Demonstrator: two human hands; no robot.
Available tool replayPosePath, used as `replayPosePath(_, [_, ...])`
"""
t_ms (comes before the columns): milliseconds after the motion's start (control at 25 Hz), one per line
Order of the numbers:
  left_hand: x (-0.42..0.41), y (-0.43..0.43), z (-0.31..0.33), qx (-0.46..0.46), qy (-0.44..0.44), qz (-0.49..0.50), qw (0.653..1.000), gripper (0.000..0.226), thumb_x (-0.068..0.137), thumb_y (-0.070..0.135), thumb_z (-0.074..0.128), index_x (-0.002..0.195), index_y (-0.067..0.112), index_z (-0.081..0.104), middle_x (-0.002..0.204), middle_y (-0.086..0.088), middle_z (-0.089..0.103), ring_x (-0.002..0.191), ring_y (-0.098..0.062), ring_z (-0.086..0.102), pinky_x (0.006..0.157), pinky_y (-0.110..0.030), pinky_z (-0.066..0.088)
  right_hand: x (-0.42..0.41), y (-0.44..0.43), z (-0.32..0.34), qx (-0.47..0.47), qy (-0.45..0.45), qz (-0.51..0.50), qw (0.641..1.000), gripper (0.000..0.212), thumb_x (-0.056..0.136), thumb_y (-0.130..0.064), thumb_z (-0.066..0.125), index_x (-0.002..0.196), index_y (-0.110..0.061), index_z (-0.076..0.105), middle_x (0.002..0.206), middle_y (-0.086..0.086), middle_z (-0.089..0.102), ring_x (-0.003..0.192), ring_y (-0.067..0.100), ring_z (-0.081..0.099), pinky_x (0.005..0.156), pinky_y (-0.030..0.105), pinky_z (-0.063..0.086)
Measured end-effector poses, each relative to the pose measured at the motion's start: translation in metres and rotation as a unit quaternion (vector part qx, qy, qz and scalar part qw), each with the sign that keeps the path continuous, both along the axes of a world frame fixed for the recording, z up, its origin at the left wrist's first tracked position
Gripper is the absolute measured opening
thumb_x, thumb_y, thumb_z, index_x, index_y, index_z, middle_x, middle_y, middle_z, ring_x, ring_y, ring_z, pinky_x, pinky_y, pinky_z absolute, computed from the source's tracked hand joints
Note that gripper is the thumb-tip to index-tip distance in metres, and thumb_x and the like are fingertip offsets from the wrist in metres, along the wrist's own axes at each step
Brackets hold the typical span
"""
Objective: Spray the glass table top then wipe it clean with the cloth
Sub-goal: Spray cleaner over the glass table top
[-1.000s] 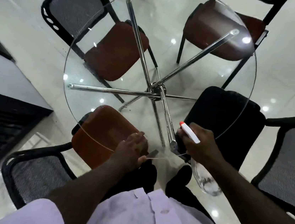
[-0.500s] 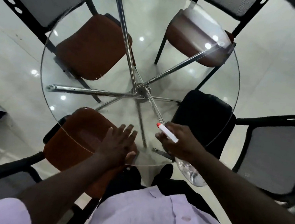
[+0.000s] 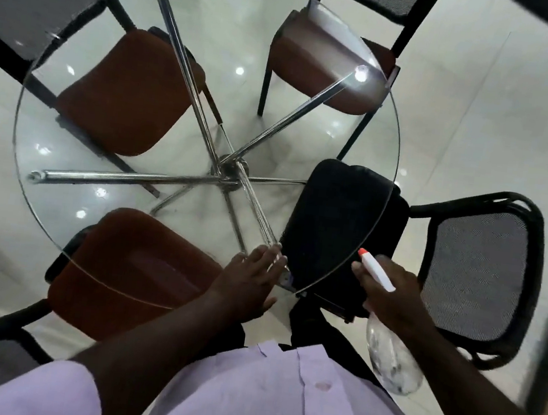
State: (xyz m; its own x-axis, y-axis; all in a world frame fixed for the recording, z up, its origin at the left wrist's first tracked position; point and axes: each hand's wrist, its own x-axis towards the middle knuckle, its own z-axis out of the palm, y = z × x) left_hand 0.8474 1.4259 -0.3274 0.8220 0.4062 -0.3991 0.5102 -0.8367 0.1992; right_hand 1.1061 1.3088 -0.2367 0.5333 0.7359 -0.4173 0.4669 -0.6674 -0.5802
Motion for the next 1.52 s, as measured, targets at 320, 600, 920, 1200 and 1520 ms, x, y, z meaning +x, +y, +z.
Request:
replayPosePath(320, [0.06,-0.032,0.016,-0.035,0.072,0.154,0.985,0.083,0.079,0.056,0.075,0.142,0.004,0.057,0.149,-0.025,0.054,0.131,-0.04,0.059,0.105,-0.046,0.054,0.073,0.064,-0.031,0.119,0.111,0.082,0.983,0.047,0.099,-0.031,0.076,0.065,-0.02,0.044,0.058,0.0,0.053,0.048,0.018,0.055,0.051,0.038,0.045])
replayPosePath(600, [0.097,-0.078,0.033,-0.076,0.067,0.261,0.96,0.079,0.097,0.054,0.054,0.16,0.012,0.033,0.171,-0.017,0.019,0.155,-0.034,0.028,0.124,-0.04,0.028,0.108,0.063,-0.036,0.07,0.09,0.096,0.989,0.042,0.098,-0.046,0.068,0.073,-0.017,0.051,0.072,0.001,0.062,0.068,0.032,0.065,0.073,0.051,0.061])
replayPosePath(920, [0.075,-0.116,0.065,-0.137,-0.052,0.32,0.936,0.054,0.092,0.047,0.071,0.137,0.018,0.061,0.141,-0.006,0.059,0.127,-0.024,0.058,0.107,-0.031,0.046,0.091,-0.066,-0.011,0.185,0.102,0.08,0.974,0.027,0.1,-0.035,0.074,0.083,-0.02,0.06,0.073,0.001,0.065,0.059,0.026,0.068,0.058,0.053,0.06])
replayPosePath(1200, [0.094,-0.158,0.137,-0.059,-0.216,0.252,0.941,0.059,0.092,0.059,0.056,0.139,0.023,0.059,0.136,0.001,0.064,0.124,-0.016,0.061,0.105,-0.037,0.053,0.083,-0.17,0.104,0.331,0.026,0.076,0.94,0.013,0.102,-0.028,0.073,0.099,-0.015,0.071,0.08,-0.001,0.073,0.054,0.014,0.073,0.056,0.036,0.062])
replayPosePath(1520, [0.22,-0.211,0.228,0.006,-0.3,0.118,0.947,0.056,0.094,0.054,0.064,0.144,0.034,0.049,0.141,0.008,0.06,0.124,-0.009,0.06,0.101,-0.037,0.056,0.19,-0.27,0.167,0.444,0.009,-0.054,0.894,0.021,0.104,-0.028,0.07,0.09,-0.014,0.063,0.077,0.001,0.065,0.06,0.02,0.07,0.062,0.029,0.056])
